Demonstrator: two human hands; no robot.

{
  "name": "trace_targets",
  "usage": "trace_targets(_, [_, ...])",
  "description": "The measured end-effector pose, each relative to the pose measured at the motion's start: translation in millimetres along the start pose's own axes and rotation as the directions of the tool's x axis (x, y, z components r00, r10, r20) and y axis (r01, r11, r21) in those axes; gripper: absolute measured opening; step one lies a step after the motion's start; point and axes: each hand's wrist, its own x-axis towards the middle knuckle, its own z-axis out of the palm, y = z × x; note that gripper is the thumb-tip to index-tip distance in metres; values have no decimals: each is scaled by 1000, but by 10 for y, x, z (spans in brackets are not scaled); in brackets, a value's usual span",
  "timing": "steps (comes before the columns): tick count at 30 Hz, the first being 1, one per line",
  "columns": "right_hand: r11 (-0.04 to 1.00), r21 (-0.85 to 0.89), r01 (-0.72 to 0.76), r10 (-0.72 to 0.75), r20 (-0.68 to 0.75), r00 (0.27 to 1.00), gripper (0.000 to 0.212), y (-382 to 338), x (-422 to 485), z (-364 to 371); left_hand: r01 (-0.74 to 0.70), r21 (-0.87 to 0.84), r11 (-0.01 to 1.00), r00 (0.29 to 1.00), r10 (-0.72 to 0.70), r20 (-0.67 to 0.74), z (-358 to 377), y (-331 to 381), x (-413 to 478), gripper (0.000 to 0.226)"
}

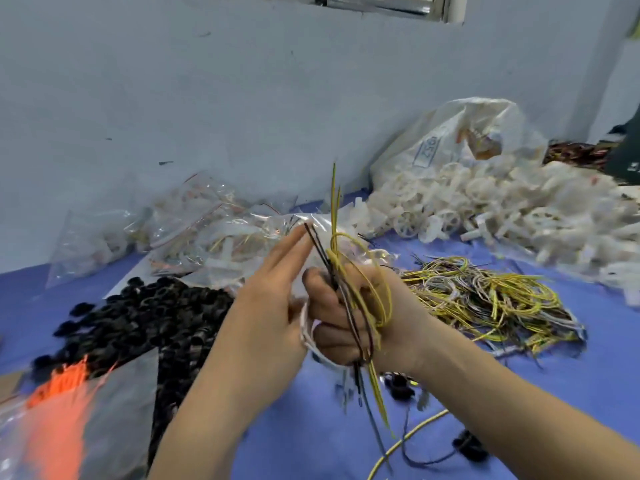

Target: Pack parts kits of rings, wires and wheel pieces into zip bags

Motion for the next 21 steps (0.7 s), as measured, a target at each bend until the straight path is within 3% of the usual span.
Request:
trace_targets(2, [997, -1, -81, 81, -79, 994, 22, 132, 57, -101, 10, 162, 987, 999, -15, 29, -10, -124, -4, 72])
trace_targets(4, [991, -117, -72, 41, -247, 968, 24, 167, 94, -173, 16, 178, 984, 998, -25, 49, -18, -130, -3, 78])
trace_targets(7, [963, -249, -100, -2, -379, 925, 46, 185, 158, -198, -63, 175, 983, 998, 59, 28, 10, -87, -4, 77])
trace_targets(9, [944, -316, -96, -34, -382, 924, 48, 200, 202, -172, -94, 165, 982, 996, 90, 28, -4, -133, -2, 77])
trace_targets(11, [920, -376, -109, -15, -314, 949, 36, 175, 206, -166, -81, 137, 987, 996, 76, 45, -32, -122, 4, 78])
trace_targets(13, [839, -517, -168, 42, -246, 968, 32, 106, 180, -132, -101, 105, 989, 993, 93, 77, -44, -116, -1, 74])
trace_targets(14, [741, -631, -230, 102, -232, 967, 33, 107, 201, -123, -137, 113, 984, 988, 128, 86, -29, -106, -3, 71])
trace_targets(15, [573, -758, -312, 140, -285, 948, 34, 150, 211, -100, -159, 126, 979, 985, 148, 92, 3, -90, -12, 71])
trace_targets(16, [309, -856, -414, 90, -407, 909, 35, 184, 273, -227, -162, 127, 979, 983, 149, 105, 41, -61, -20, 71])
trace_targets(17, [32, -854, -519, 129, -511, 850, 43, 246, 261, -326, -154, 120, 981, 982, 139, 124, 88, -22, -26, 72])
trace_targets(18, [-389, -675, -627, 56, -696, 716, 53, 317, 338, -255, -150, 103, 983, 979, 133, 155, 142, 17, -34, 72])
trace_targets(19, [-663, -327, -673, -169, -811, 560, 57, 322, 406, -191, -149, 78, 986, 974, 133, 183, 199, 59, -38, 73])
trace_targets(20, [-623, -298, -723, -189, -840, 509, 52, 279, 382, -194, -148, 52, 988, 970, 134, 202, 246, 102, -43, 73])
trace_targets(21, [-456, -574, -679, -23, -756, 654, 65, 206, 280, -287, -143, 31, 989, 970, 133, 205, 281, 126, -46, 73])
